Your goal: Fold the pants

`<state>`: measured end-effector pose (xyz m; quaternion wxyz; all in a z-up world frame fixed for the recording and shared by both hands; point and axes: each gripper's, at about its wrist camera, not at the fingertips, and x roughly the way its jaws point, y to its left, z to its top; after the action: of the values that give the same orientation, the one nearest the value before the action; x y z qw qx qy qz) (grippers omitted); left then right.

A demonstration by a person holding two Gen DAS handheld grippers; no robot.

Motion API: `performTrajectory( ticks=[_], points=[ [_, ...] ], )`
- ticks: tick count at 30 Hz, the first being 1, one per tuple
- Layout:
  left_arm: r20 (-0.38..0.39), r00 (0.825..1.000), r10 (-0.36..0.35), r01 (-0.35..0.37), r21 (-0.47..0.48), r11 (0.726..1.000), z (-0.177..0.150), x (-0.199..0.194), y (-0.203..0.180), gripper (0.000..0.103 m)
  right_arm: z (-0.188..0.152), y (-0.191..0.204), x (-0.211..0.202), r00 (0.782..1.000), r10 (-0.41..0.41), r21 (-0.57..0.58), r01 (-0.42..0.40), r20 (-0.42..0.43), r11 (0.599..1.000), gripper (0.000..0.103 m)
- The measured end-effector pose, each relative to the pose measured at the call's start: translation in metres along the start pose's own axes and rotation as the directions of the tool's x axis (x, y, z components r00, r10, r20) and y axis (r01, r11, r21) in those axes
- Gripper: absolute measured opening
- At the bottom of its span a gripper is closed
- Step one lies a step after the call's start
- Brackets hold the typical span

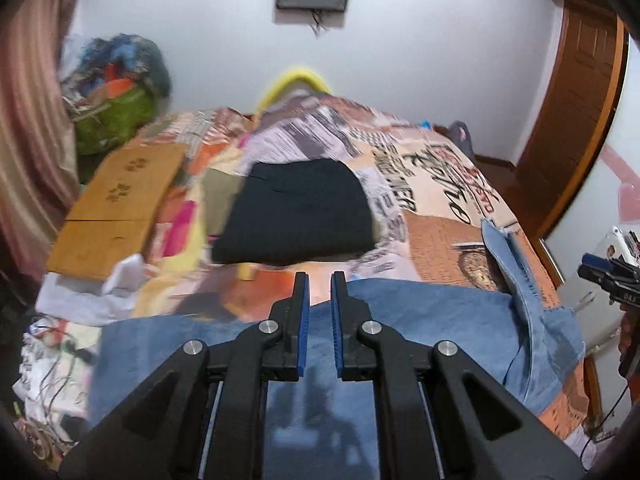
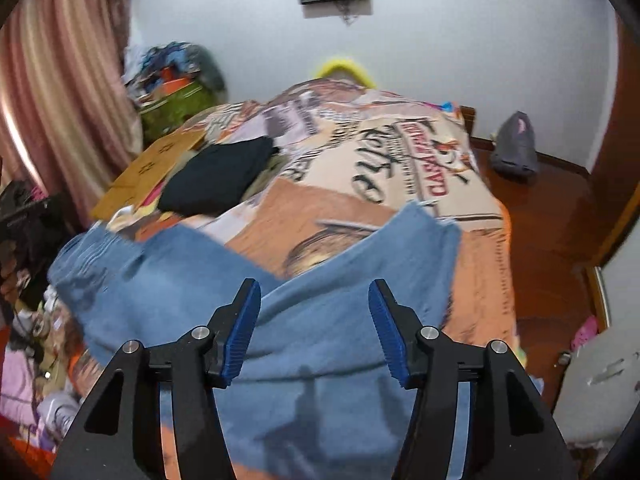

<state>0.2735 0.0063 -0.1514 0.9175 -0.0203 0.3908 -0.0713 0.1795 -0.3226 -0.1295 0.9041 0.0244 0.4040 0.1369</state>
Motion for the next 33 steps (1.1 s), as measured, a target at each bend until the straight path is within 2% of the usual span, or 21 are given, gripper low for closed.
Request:
performTrajectory(
  ticks=[4, 9, 12, 17, 19, 22, 24, 26, 31, 33],
  points=[
    [-0.082, 0.996, -0.029, 0.03, 0.012, 0.999, 0.006, 0.047, -0.024, 0.009, 0.017, -0.023, 0.031, 1.0, -0.019, 0.04, 0.02, -0.025, 0.999, 0.056],
    [-0.192, 0.98, -0.056, 0.078, 0.11, 0.991, 0.004, 0.099, -0.053, 0.009, 0.031, -0.045, 0.082, 0.995, -0.043, 0.052, 0.048, -0.085, 0.997, 0.056],
    [-0.261, 0.963, -0.061, 0.106, 0.162, 0.981, 0.0, 0.125, -0.066, 0.009, 0.038, -0.055, 0.123, 0.987, -0.045, 0.05, 0.053, -0.152, 0.997, 0.056],
    [-0.376, 0.924, -0.066, 0.151, 0.203, 0.967, -0.006, 0.161, -0.081, 0.01, 0.045, -0.065, 0.18, 0.968, -0.021, 0.068, 0.039, -0.248, 0.997, 0.056],
    [-0.392, 0.918, -0.066, 0.164, 0.221, 0.961, -0.006, 0.17, -0.087, 0.017, 0.046, -0.068, 0.199, 0.96, -0.035, 0.062, 0.054, -0.278, 0.997, 0.056],
    [-0.409, 0.91, -0.075, 0.178, 0.222, 0.959, -0.007, 0.181, -0.092, 0.02, 0.042, -0.073, 0.221, 0.947, -0.028, 0.057, 0.049, -0.321, 0.997, 0.056],
    [-0.418, 0.904, -0.085, 0.184, 0.204, 0.962, -0.006, 0.186, -0.09, 0.02, 0.039, -0.074, 0.226, 0.948, -0.025, 0.046, 0.042, -0.317, 0.998, 0.056],
    [-0.418, 0.904, -0.089, 0.186, 0.198, 0.962, -0.006, 0.186, -0.09, 0.02, 0.04, -0.076, 0.227, 0.948, -0.028, 0.04, 0.043, -0.317, 0.998, 0.052],
    [-0.405, 0.911, -0.069, 0.17, 0.217, 0.961, -0.006, 0.184, -0.092, 0.02, 0.041, -0.086, 0.225, 0.947, -0.025, 0.052, 0.044, -0.321, 0.998, 0.014],
    [-0.404, 0.913, -0.06, 0.16, 0.219, 0.962, -0.005, 0.183, -0.092, 0.02, 0.04, -0.088, 0.222, 0.947, -0.022, 0.056, 0.042, -0.321, 0.998, 0.01]
  ],
)
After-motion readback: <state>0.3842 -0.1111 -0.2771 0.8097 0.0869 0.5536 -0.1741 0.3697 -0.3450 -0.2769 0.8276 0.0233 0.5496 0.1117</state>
